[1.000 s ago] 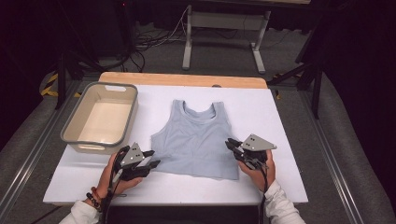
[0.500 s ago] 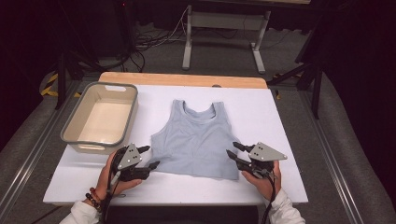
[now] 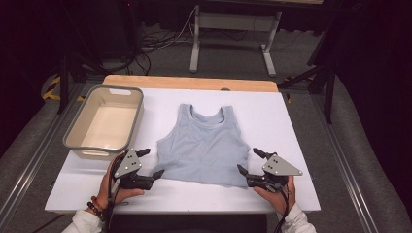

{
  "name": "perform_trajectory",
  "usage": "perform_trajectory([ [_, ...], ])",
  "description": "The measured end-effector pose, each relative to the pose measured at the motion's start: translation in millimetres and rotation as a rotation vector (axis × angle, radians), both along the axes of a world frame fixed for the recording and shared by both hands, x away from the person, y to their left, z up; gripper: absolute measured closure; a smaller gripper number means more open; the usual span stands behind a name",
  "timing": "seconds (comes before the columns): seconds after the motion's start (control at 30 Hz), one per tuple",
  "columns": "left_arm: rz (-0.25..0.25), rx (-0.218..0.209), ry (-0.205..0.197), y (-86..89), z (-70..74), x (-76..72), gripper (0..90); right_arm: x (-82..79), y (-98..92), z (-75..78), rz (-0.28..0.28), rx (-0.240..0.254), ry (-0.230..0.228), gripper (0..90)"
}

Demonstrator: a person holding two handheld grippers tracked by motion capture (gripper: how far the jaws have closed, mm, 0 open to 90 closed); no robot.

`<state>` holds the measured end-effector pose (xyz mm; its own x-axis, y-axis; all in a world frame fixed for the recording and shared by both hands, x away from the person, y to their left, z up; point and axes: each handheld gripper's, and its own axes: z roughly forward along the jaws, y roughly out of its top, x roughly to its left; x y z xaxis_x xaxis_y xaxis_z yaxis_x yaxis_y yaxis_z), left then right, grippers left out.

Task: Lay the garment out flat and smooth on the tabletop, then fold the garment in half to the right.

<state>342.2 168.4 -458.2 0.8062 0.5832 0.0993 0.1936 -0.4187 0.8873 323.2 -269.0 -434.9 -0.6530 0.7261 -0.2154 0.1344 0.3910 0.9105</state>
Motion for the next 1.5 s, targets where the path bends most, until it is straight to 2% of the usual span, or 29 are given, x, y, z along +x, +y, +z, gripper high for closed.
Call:
perform_trajectory([
  [0.43, -0.002, -0.008, 0.004, 2.7, -2.0, 0.0, 14.3, 3.2, 5.1, 0.3, 0.013, 0.021, 0.002, 21.0],
  [0.53, -0.003, -0.008, -0.001, 4.8, -1.3, -1.0, 14.2, 4.2, 8.3, 0.3, 0.018, 0.032, 0.016, 21.0],
  [0.63, -0.003, 0.001, -0.011, 6.6, -0.4, -2.8, 13.7, 4.3, 13.4, -0.3, 0.021, 0.002, 0.006, 21.0],
  [0.7, 0.005, -0.008, -0.022, 8.1, 1.2, -3.7, 13.4, 4.9, 16.3, -0.5, 0.024, -0.014, -0.001, 20.8],
  [0.83, 0.011, -0.01, -0.016, 8.3, 1.5, -3.0, 13.3, 7.2, 20.0, -1.5, 0.033, -0.053, -0.006, 20.4],
  [0.97, 0.012, 0.011, -0.015, 4.1, -0.4, -3.6, 13.3, 8.5, 19.8, -2.4, 0.043, -0.049, 0.003, 20.4],
  [1.13, 0.014, 0.0, -0.016, 1.5, 2.5, -1.7, 12.7, 11.4, 23.6, 0.7, 0.058, -0.05, 0.012, 19.7],
  [1.33, 0.027, 0.031, 0.01, -0.7, -2.0, 2.7, 12.2, 12.8, 27.1, 1.4, 0.056, -0.054, 0.025, 19.8],
  [1.4, 0.015, 0.051, 0.042, -2.8, -3.8, 5.2, 11.3, 13.8, 29.8, 2.5, 0.048, -0.065, 0.038, 20.9],
  [1.5, 0.032, 0.087, 0.071, -6.5, -5.1, 8.2, 11.3, 16.1, 36.3, 5.3, 0.048, -0.068, 0.056, 21.6],
])
